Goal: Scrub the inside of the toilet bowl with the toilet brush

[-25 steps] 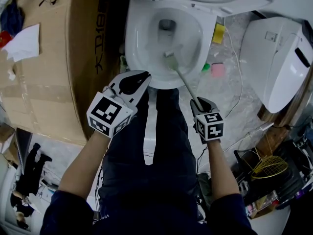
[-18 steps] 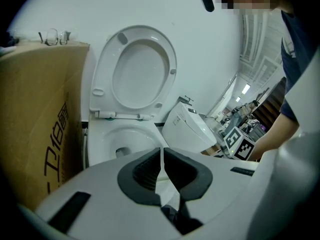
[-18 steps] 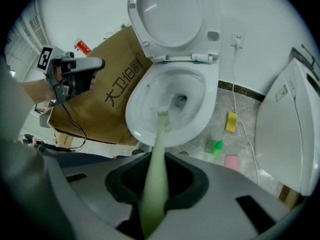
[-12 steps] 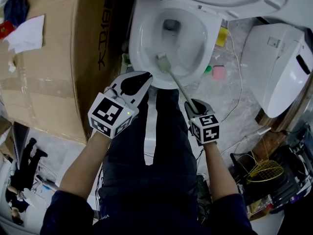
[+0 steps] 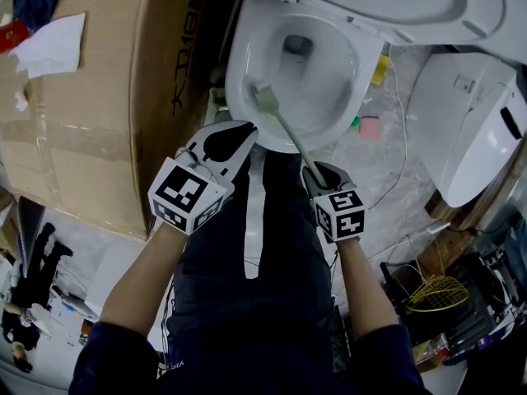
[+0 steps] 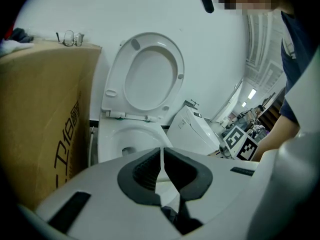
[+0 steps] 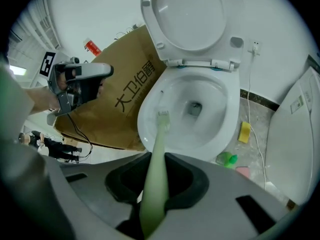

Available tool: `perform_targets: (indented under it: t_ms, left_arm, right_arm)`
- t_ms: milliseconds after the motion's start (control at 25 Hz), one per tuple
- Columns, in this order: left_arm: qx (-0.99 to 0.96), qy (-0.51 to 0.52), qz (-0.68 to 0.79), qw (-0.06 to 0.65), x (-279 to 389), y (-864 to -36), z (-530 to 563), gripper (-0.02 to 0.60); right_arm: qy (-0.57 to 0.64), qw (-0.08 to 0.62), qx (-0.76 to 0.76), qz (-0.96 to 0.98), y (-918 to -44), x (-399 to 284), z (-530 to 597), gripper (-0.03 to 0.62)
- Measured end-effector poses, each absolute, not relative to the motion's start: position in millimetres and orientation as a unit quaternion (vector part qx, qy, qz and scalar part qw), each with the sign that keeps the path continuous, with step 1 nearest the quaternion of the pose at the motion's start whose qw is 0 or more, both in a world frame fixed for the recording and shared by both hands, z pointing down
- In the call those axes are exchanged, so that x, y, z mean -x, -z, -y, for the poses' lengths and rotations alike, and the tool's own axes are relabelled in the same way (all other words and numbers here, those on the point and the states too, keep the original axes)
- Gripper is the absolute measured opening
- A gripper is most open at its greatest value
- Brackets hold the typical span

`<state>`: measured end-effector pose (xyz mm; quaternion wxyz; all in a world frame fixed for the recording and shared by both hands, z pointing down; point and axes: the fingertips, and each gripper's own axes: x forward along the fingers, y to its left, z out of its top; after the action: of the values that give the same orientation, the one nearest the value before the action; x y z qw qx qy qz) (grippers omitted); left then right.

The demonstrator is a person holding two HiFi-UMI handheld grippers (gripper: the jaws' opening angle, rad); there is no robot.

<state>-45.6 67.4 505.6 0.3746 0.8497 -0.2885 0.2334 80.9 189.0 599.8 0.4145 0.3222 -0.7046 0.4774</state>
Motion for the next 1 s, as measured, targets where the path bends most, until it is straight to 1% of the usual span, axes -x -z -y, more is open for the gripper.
perform_targets:
  t_ms: [320,1000]
  left_arm:
    - [-0.848,-0.224,0.295,0.379,49.4,-504.5,-55.9,0.044]
    - [-0.843,-0.228,0.296,0.386,47.6,-510.4,-26.5,0.044]
  right_arm:
    - [-0.469,0.409,-0.325,0.712,-598.2,-70.4,-159.2,0.086]
    - [-0.463,0.396,-0.340,0.716,-601.9,-71.6,-103.4,0.086]
